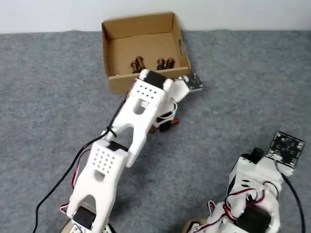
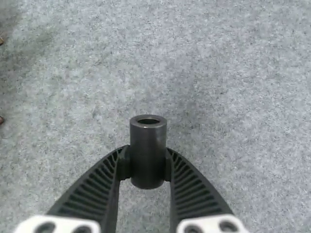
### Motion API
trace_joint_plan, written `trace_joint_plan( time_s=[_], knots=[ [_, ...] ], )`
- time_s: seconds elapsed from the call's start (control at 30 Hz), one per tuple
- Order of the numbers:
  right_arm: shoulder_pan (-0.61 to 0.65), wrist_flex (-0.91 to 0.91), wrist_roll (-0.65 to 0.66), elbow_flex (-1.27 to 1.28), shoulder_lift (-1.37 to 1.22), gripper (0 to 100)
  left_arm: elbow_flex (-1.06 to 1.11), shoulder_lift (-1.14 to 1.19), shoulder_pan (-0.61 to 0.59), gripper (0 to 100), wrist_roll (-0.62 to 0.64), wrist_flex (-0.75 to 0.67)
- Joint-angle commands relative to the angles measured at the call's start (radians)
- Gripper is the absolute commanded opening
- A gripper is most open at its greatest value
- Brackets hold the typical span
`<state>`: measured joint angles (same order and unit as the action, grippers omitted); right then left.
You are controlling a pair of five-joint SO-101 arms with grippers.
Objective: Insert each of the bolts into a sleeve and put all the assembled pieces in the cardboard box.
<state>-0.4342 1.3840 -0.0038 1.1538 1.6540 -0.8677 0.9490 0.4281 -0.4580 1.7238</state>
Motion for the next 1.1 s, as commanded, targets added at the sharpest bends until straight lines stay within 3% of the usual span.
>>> trace_joint_plan(
  time_s=[0.0,0.17,0.37,0.67,0.73,0.9,1.07],
  knots=[
    [-0.007,-0.024,0.012,-0.005,0.005,0.9,-0.077,0.061,0.011,17,0.017,0.028],
    [-0.007,-0.024,0.012,-0.005,0.005,0.9,-0.182,0.163,0.008,0,0.126,0.031],
    [-0.007,-0.024,0.012,-0.005,0.005,0.9,-0.251,0.163,0.012,1,0.367,0.031],
    [-0.007,-0.024,0.012,-0.005,0.005,0.9,-0.234,-0.009,-0.011,0,0.612,0.032],
    [-0.007,-0.024,0.012,-0.005,0.005,0.9,-0.214,-0.064,-0.006,0,0.743,0.032],
    [-0.007,-0.024,0.012,-0.005,0.012,0.9,-0.091,-0.183,-0.012,0,1.226,0.031],
    [-0.007,-0.022,0.012,-0.005,0.015,0.9,0.105,-0.288,-0.015,0,1.428,0.029]
  ],
)
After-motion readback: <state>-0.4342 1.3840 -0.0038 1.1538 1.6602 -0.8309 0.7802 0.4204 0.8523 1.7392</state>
